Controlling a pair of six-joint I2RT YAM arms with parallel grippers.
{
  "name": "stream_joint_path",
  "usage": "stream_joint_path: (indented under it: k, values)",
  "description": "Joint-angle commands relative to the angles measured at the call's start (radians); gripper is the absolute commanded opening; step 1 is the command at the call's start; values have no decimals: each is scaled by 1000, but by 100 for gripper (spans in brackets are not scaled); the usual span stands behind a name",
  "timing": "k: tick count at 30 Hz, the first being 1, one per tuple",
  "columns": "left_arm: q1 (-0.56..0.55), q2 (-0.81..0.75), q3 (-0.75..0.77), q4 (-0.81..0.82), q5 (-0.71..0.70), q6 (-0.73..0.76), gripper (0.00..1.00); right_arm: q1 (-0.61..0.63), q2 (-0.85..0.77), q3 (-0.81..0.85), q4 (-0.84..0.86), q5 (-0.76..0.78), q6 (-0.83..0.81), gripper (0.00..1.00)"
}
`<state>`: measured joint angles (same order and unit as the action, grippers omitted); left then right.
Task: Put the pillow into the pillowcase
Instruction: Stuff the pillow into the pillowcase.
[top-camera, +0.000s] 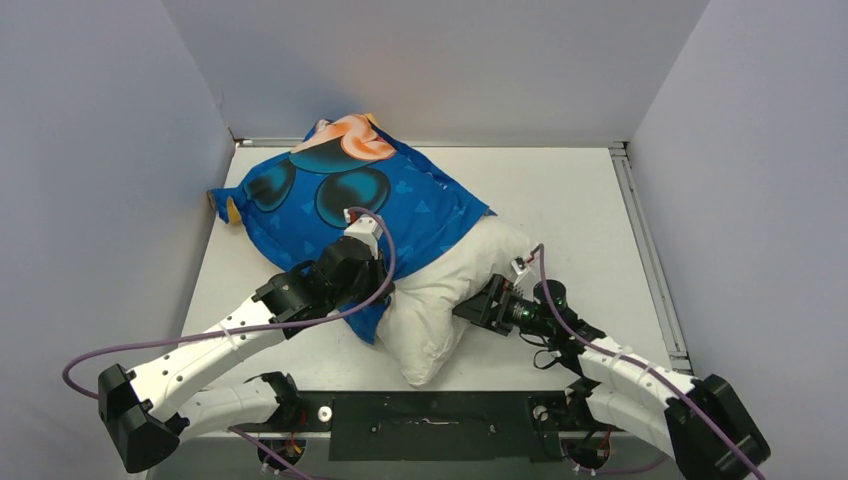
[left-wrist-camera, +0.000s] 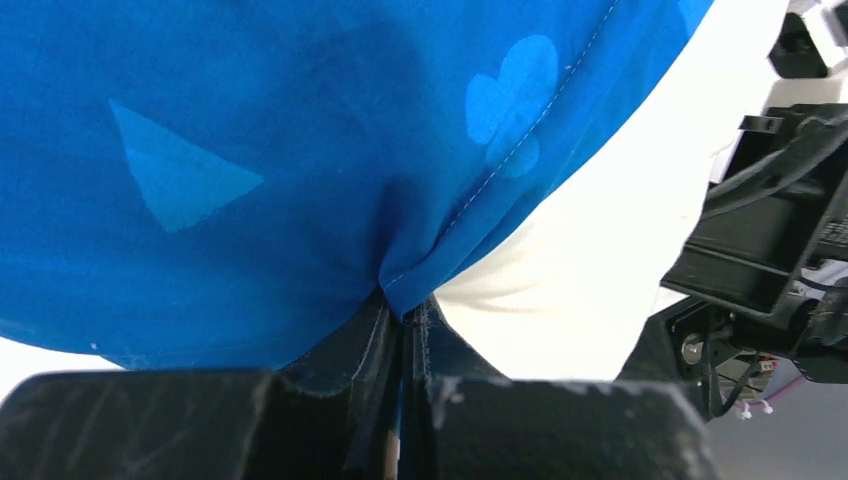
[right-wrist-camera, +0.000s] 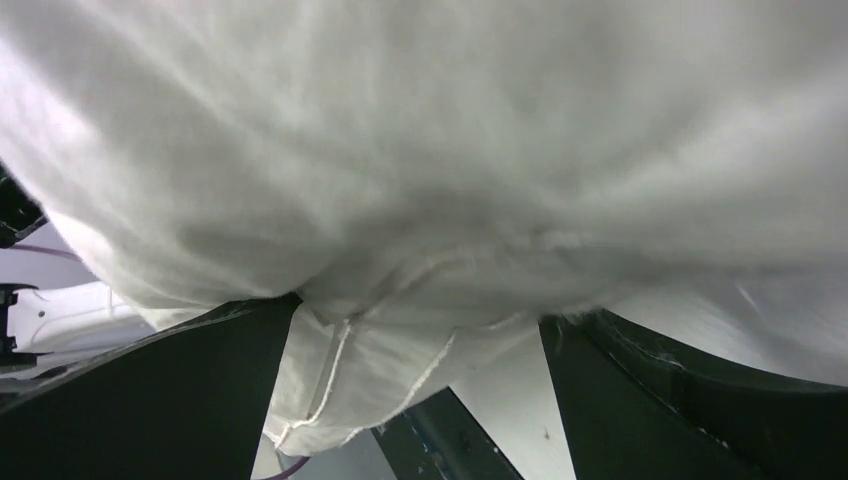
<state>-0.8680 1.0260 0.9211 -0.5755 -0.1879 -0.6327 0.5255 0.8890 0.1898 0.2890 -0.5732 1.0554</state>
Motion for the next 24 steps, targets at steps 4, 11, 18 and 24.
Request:
stream_joint_path:
  k: [4,11,18,24]
  values:
    - [-25,-32,70,63,241,-44,0,158,294,110,517,54,88,76]
    - [-236,31,207,26,310,-75,0,223,495,207,736,110,149,25]
    - [-462,218,340,104,356,-89,0,295,545,318,677,196,97,14]
    - [-545,393,509,99,341,-61,0,388,626,336,734,206,115,12]
